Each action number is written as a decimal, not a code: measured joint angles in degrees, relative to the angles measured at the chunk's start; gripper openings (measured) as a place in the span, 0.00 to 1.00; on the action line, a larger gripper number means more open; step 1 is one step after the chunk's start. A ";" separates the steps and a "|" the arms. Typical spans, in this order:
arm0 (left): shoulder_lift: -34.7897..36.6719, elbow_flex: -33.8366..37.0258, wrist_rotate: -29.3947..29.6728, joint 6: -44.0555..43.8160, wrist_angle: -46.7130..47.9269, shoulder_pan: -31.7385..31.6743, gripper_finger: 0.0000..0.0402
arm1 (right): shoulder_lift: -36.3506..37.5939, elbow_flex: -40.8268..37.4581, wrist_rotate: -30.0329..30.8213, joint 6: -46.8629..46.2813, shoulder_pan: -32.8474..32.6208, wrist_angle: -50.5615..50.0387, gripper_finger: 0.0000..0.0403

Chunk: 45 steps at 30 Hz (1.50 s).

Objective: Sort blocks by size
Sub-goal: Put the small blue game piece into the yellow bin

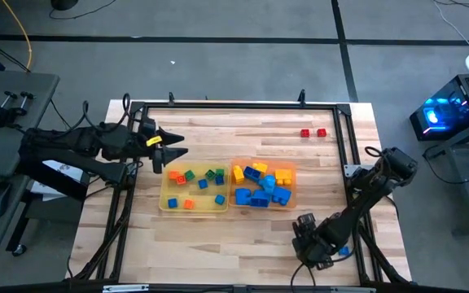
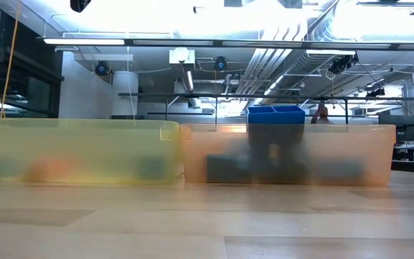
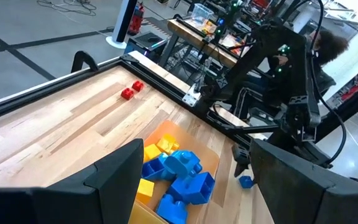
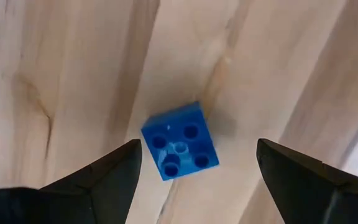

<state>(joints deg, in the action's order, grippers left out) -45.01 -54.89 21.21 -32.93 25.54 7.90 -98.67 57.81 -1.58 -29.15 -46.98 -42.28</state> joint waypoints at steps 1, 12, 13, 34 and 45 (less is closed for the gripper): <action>-0.16 0.00 -0.02 0.00 0.00 -0.01 0.70 | 0.00 -0.47 -0.23 0.82 0.25 0.74 0.77; -1.91 -0.02 -0.02 0.02 0.04 -0.02 0.70 | -0.35 -2.50 0.00 4.15 0.96 5.59 0.76; -1.93 -0.01 -0.02 0.02 0.09 -0.01 0.70 | -0.53 -2.48 0.01 4.21 0.98 5.59 0.74; 0.01 -0.07 -6.32 1.54 -14.38 0.00 0.70 | 0.68 7.80 1.90 15.35 6.42 -15.75 0.34; 4.13 -0.09 -6.95 9.45 -19.26 -0.01 0.70 | 3.03 21.28 17.99 38.73 28.56 2.98 0.34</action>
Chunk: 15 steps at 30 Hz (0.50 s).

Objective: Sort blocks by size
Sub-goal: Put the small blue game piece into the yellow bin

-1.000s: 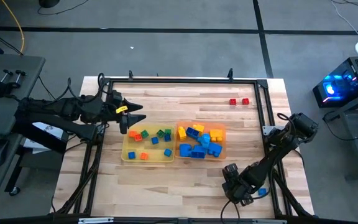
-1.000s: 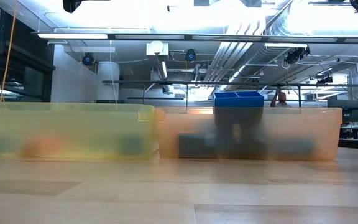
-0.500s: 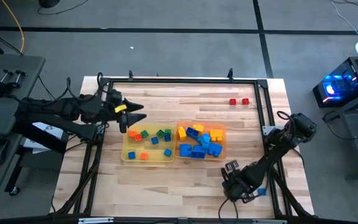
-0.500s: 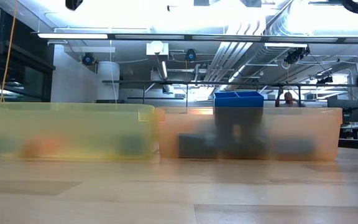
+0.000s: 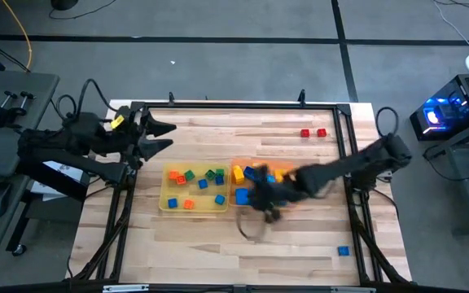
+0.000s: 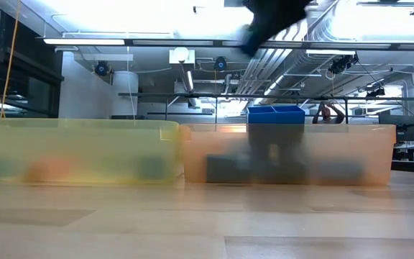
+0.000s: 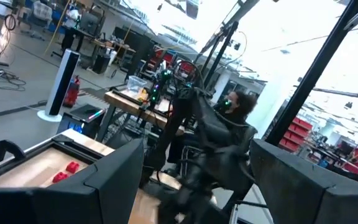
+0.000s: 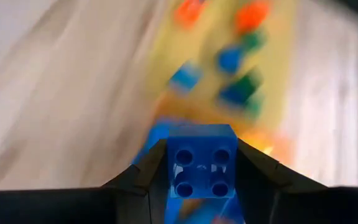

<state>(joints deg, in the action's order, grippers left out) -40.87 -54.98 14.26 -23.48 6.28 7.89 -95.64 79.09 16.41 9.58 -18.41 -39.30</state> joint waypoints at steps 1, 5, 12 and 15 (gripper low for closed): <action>0.00 0.00 0.00 0.02 0.01 0.00 0.70 | -1.33 0.19 -0.29 2.22 1.98 4.83 0.34; -0.40 0.02 0.00 -0.12 0.08 0.01 0.70 | -8.80 2.68 -2.91 8.19 7.37 20.42 0.34; -0.36 0.02 0.02 -1.92 0.04 0.00 0.70 | -20.40 13.88 -1.49 3.79 10.77 24.65 0.47; -0.36 0.02 0.02 -1.91 0.05 -0.01 0.70 | -22.07 19.33 -1.99 3.88 11.25 18.25 0.59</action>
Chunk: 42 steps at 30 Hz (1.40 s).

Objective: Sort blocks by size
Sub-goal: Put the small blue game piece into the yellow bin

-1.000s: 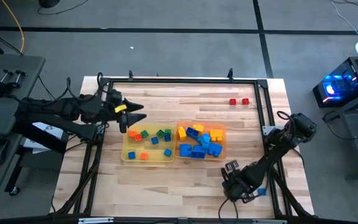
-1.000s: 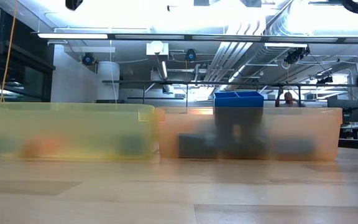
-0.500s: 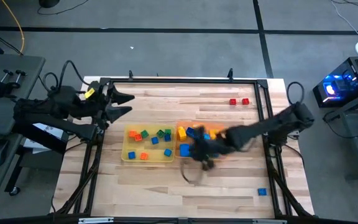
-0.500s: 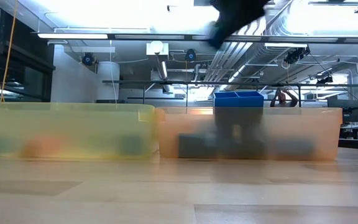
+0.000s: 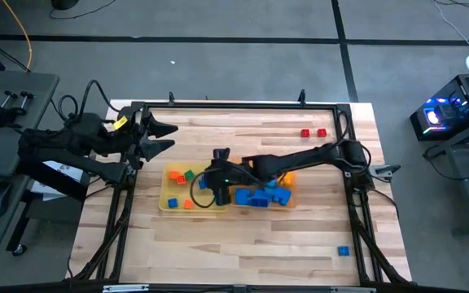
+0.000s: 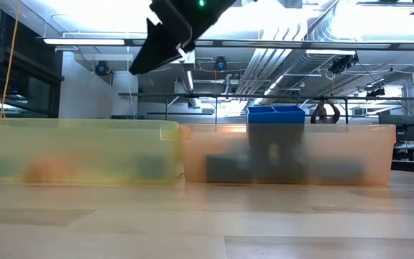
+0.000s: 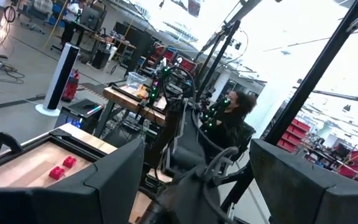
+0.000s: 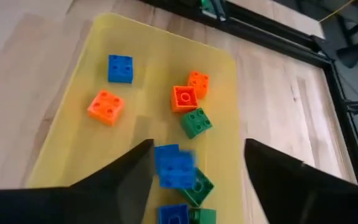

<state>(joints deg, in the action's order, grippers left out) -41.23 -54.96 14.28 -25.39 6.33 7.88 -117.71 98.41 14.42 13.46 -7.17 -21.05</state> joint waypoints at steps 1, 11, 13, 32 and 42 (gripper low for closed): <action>0.00 0.00 0.00 0.00 0.02 0.00 0.70 | -0.17 1.61 -0.54 0.37 0.12 -2.26 0.62; -0.06 0.02 0.09 2.17 0.31 0.01 0.70 | 3.67 13.86 -11.97 -8.39 2.60 -38.68 0.74; -0.21 0.02 0.07 2.97 0.31 0.02 0.70 | 6.29 10.74 -14.13 -11.97 2.16 -45.76 0.74; -0.44 0.04 -0.04 5.55 4.15 0.00 0.70 | 33.59 -40.47 -33.29 -71.00 -41.05 -37.58 0.74; -0.44 0.04 0.24 4.46 5.36 0.01 0.70 | 21.45 -41.65 -38.33 -66.97 -47.22 -30.67 0.74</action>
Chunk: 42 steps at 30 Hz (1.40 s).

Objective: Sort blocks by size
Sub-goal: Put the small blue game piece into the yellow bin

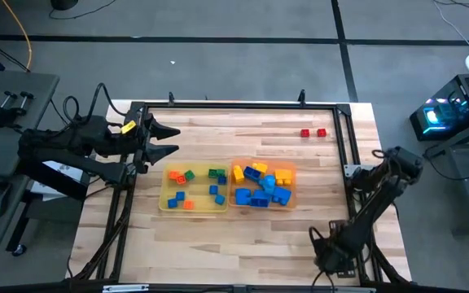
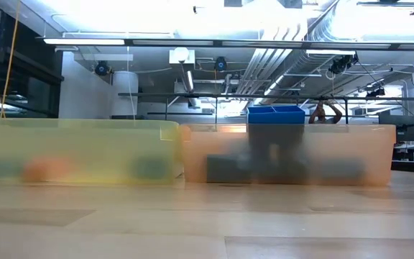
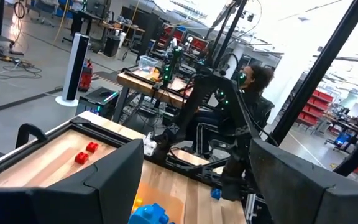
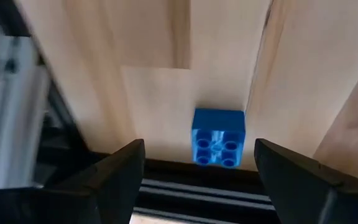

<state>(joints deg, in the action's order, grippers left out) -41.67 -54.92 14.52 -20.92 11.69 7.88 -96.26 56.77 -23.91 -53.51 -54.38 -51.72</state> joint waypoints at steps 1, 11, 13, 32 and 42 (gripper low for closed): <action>0.00 0.00 0.05 0.01 0.10 0.02 0.70 | -0.61 0.01 0.32 -0.01 -0.52 -0.03 0.74; -0.11 0.00 1.29 -2.67 1.92 0.01 0.70 | -5.59 0.01 0.84 -0.44 -4.63 2.70 0.74; -0.11 0.00 1.31 -3.02 2.35 -0.01 0.70 | -6.38 0.03 1.07 -0.47 -4.88 2.57 0.74; -0.26 0.00 1.75 -4.48 2.09 0.02 0.70 | -0.39 -0.01 4.14 2.55 0.09 -5.87 0.34; -0.33 0.00 4.00 -4.44 2.17 0.01 0.70 | 13.54 14.52 33.69 15.80 25.49 -10.19 0.34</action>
<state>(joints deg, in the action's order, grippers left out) -42.00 -54.92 18.52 -25.36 13.85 7.89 -82.72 71.29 9.78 -37.70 -28.89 -61.91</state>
